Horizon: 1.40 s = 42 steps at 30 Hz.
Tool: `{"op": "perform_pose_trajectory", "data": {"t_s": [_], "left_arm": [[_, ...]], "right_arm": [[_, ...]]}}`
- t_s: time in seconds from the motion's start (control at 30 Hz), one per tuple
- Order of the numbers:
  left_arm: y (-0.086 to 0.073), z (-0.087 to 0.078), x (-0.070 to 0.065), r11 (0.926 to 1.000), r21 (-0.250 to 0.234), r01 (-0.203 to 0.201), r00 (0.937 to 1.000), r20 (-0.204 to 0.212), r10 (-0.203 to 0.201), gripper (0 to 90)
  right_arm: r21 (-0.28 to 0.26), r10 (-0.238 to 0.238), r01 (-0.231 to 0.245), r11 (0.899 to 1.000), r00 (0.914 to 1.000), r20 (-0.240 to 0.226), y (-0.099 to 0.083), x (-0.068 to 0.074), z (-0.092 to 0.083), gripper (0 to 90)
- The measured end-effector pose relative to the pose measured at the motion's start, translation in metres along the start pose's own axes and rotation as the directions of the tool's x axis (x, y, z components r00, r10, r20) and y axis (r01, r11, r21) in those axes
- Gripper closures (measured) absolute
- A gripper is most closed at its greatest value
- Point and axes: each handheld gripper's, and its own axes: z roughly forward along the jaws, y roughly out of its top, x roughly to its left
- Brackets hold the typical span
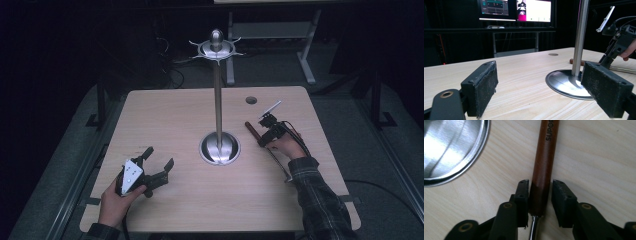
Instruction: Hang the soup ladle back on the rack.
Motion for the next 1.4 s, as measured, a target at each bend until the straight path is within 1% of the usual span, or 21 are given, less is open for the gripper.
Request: {"op": "perform_pose_trajectory", "data": {"t_s": [0.03,0.23,0.27,0.33,0.37,0.4,0.43,0.47,0.53,0.6,0.63,0.67,0.77,0.83,1.0,1.07,1.1,1.17,1.33,1.37,1.4], "left_arm": [[0.0,0.0,0.0,1.0,0.002,-0.002,1.0,0.001,0.002,13.5],[0.0,0.0,0.0,1.0,0.002,-0.001,1.0,0.001,0.001,13.5],[0.0,0.0,0.0,1.0,0.003,-0.001,1.0,0.001,0.001,13.5],[0.0,0.0,-0.001,1.0,-0.001,0.0,1.0,0.003,0.0,13.5],[0.0,0.0,0.0,0.9999,0.005,-0.009,1.0,0.003,0.009,13.5],[0.0,0.0,-0.001,1.0,0.001,-0.003,1.0,0.003,0.003,13.5],[0.0,0.0,-0.001,1.0,-0.003,0.003,1.0,0.004,-0.003,13.5],[0.0,0.0,0.0,1.0,0.003,-0.002,1.0,0.002,0.002,13.5],[0.0,0.0,0.0,1.0,0.002,-0.001,1.0,0.001,0.001,13.5],[0.0,0.0,0.0,1.0,0.003,-0.002,1.0,0.001,0.002,13.5],[0.0,0.0,0.0,1.0,0.002,-0.001,1.0,0.001,0.001,13.5],[0.0,0.0,0.0,1.0,0.002,0.0,1.0,0.001,0.0,13.5],[0.0,0.0,0.0,1.0,0.003,-0.002,1.0,0.001,0.002,13.5],[0.0,0.0,0.0,1.0,0.003,-0.001,1.0,0.0,0.001,13.5],[0.0,0.0,0.0,1.0,0.003,-0.001,1.0,0.0,0.001,13.5],[0.0,0.0,0.0,1.0,0.003,0.0,1.0,0.001,0.0,13.5],[0.0,0.0,0.0,1.0,0.002,0.0,1.0,0.001,0.0,13.5],[0.0,0.0,0.0,1.0,0.001,0.001,1.0,0.001,-0.001,13.5],[0.0,0.0,0.0,1.0,0.0,0.002,1.0,0.002,-0.002,13.5],[0.0,0.0,0.0,1.0,0.0,0.001,1.0,0.003,-0.001,13.5],[0.0,0.0,0.0,1.0,0.0,0.002,1.0,0.003,-0.002,13.5]], "right_arm": [[-0.003,-0.003,0.003,1.0,1.0,0.001,0.0,0.001,0.0,69.3],[0.001,0.004,-0.004,1.0,0.9999,0.014,0.001,0.003,0.001,71.1],[-0.001,0.015,-0.015,1.0,0.9999,0.004,0.0,0.003,0.0,72.6],[-0.002,0.014,-0.014,1.0,0.9999,0.0,0.0,0.003,0.0,73.3],[-0.005,0.014,-0.014,1.0,0.9999,0.0,0.0,0.004,-0.001,73.5],[-0.014,0.005,-0.004,1.0,0.9994,0.033,0.0,0.007,-0.005,73.6],[-0.021,0.005,-0.004,1.0,0.9996,0.028,0.0,0.006,-0.007,73.6],[-0.021,0.005,-0.004,1.0,0.9996,0.028,0.0,0.006,-0.007,73.6],[-0.051,0.013,-0.012,0.999,0.9997,0.02,-0.001,0.006,-0.014,73.6],[-0.072,0.003,-0.003,0.997,0.9999,0.01,-0.003,0.005,-0.021,73.6],[-0.072,0.003,-0.003,0.997,0.9999,0.01,-0.003,0.005,-0.021,73.6],[-0.111,0.016,-0.015,0.994,0.9999,0.005,-0.004,0.005,-0.029,73.6],[-0.137,0.01,-0.01,0.991,1.0,0.0,-0.006,0.005,-0.035,73.6],[-0.177,0.009,-0.01,0.984,1.0,-0.003,-0.009,0.006,-0.043,73.6],[-0.244,-0.002,-0.001,0.97,0.9999,-0.012,-0.015,0.007,-0.061,73.7],[-0.297,-0.006,0.003,0.955,0.9999,-0.009,-0.019,0.007,-0.072,73.7],[-0.297,-0.006,0.003,0.955,0.9999,-0.009,-0.019,0.007,-0.072,73.7],[-0.318,0.001,-0.005,0.948,0.9999,-0.013,-0.022,0.008,-0.079,73.8],[-0.395,-0.008,0.005,0.919,0.9999,-0.006,-0.031,0.012,-0.099,73.8],[-0.395,-0.008,0.005,0.919,0.9999,-0.006,-0.031,0.012,-0.099,73.8],[-0.408,-0.008,0.004,0.913,0.9999,-0.008,-0.033,0.013,-0.103,73.8]]}}
